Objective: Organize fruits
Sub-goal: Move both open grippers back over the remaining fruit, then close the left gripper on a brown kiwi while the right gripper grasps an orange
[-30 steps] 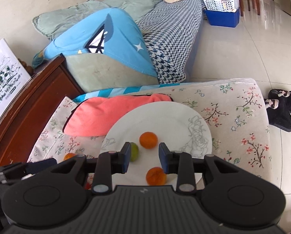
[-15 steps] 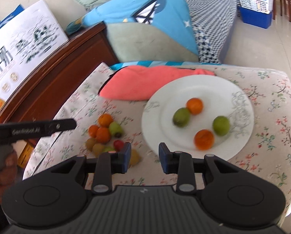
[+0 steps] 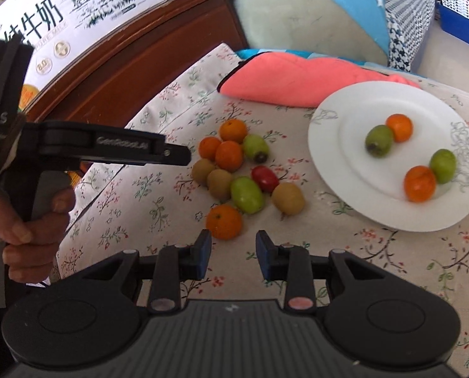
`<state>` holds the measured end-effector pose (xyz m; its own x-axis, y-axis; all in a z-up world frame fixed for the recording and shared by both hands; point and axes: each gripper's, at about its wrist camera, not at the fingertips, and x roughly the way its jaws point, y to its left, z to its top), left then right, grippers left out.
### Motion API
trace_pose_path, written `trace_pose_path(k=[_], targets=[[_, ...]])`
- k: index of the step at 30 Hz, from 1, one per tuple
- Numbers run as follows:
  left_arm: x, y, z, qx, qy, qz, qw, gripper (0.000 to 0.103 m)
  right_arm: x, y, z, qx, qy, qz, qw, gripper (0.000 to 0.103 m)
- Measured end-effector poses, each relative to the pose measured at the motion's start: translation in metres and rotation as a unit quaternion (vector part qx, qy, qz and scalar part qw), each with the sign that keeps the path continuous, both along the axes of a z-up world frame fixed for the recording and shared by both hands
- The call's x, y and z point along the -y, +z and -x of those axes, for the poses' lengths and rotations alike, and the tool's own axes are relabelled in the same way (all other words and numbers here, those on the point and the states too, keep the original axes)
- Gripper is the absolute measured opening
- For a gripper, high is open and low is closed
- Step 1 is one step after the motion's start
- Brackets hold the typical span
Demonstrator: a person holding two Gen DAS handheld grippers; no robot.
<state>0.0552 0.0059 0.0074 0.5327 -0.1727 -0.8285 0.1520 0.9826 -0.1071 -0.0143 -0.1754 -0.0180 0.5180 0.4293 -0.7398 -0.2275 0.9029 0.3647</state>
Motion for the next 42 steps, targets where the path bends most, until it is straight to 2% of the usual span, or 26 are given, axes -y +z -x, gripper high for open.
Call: trace_pose_path(k=[7,15,18,19,24,28,35,40,42], targets=[[0.002,-0.01,-0.009,-0.003,-0.001,0.008,1.0,0.06,-0.014,-0.006,-0.005,0.001,0.003,0.013,1.0,0.033],[0.001,-0.019,-0.013,-0.021,0.006,0.061,0.9979,0.058,-0.026,-0.016,-0.014,0.001,0.001,0.028,1.0,0.033],[0.005,-0.02,-0.011,-0.018,0.001,0.062,0.9979,0.058,-0.029,-0.018,-0.016,0.004,0.0,0.033,0.999,0.03],[0.004,-0.02,-0.011,-0.017,0.002,0.063,0.9979,0.056,-0.03,-0.019,-0.016,0.006,0.001,0.035,0.999,0.03],[-0.004,-0.018,-0.011,-0.026,0.009,0.086,0.9959,0.036,-0.029,-0.017,-0.015,0.005,0.009,0.032,0.999,0.029],[-0.013,-0.017,-0.012,-0.025,0.028,0.094,0.9949,0.035,-0.028,-0.015,-0.013,0.005,0.014,0.03,0.999,0.029],[0.001,-0.022,-0.013,-0.026,0.02,0.085,0.9959,0.038,-0.026,-0.015,-0.013,-0.001,0.01,0.026,1.0,0.029],[0.005,-0.023,-0.013,-0.025,0.018,0.1,0.9945,0.038,-0.024,-0.017,-0.014,-0.007,0.005,0.021,1.0,0.029],[0.003,-0.024,-0.013,-0.026,0.017,0.108,0.9937,0.031,-0.025,-0.017,-0.014,-0.006,0.005,0.021,1.0,0.029]])
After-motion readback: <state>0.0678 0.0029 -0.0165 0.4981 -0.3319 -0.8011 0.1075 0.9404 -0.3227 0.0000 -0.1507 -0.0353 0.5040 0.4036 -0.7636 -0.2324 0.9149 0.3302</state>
